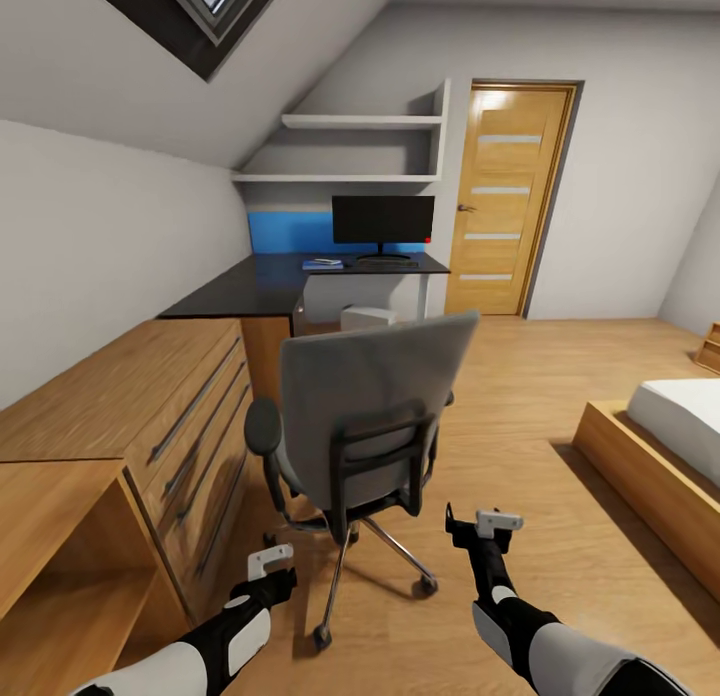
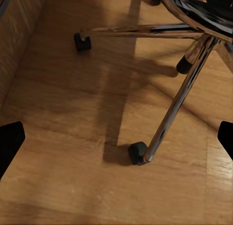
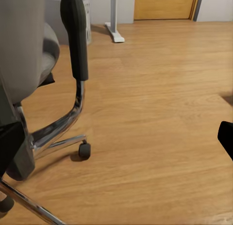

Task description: In the bedroom, organize the workspace by keeping the computer under the desk, ensuring the monitor is on the desk, placing the keyboard on the desk next to the monitor, placing the mouse on the desk next to the keyboard, moving the folder from the swivel chair onto the desk next to the mouse, stacking the notebook on top of the folder with the pen on top of the notebook, and positioning the swivel chair next to the desk.

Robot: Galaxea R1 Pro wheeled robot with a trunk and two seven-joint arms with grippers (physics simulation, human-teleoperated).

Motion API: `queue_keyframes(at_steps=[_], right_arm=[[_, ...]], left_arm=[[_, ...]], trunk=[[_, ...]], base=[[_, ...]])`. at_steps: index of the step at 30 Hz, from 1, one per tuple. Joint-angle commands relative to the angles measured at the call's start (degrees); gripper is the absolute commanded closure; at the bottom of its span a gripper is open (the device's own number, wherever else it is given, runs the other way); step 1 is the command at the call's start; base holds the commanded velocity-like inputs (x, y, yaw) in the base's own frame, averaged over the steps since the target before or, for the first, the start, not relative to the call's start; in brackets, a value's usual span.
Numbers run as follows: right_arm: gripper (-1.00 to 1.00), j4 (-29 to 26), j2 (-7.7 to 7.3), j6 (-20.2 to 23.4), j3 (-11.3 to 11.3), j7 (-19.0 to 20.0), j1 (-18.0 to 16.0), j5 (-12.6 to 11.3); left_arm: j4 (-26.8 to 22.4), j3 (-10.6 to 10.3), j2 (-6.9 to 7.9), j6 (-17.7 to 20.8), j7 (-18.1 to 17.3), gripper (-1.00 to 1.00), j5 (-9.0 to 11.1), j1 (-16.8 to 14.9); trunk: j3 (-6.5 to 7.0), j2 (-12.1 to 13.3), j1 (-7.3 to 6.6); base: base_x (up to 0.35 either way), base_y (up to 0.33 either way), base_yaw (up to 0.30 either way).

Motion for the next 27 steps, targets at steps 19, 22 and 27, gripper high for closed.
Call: queue_keyframes(at_steps=[19,22,27], right_arm=[[-1.0,1.16,-0.25,-0.23,0.55,-0.33,0.01,0.25],[-1.0,1.16,-0.25,-0.23,0.57,-0.33,0.01,0.26],[-1.0,1.16,-0.25,-0.23,0.58,-0.33,-0.01,0.26]], left_arm=[[0.02,-0.56,-0.03,-0.3,0.54,-1.0,0.42,-0.04],[0.02,-0.56,-0.05,-0.3,0.55,-1.0,0.38,-0.04],[0.02,-0.56,-0.05,-0.31,0.6,-1.0,0.38,-0.05]], trunk=[[-0.06,-0.02,0.01],[-0.03,-0.02,0.01],[0.19,-0.02,0.01]], base=[[0.276,0.0,0.0],[0.319,0.0,-0.032],[0.319,-0.021,-0.148]])
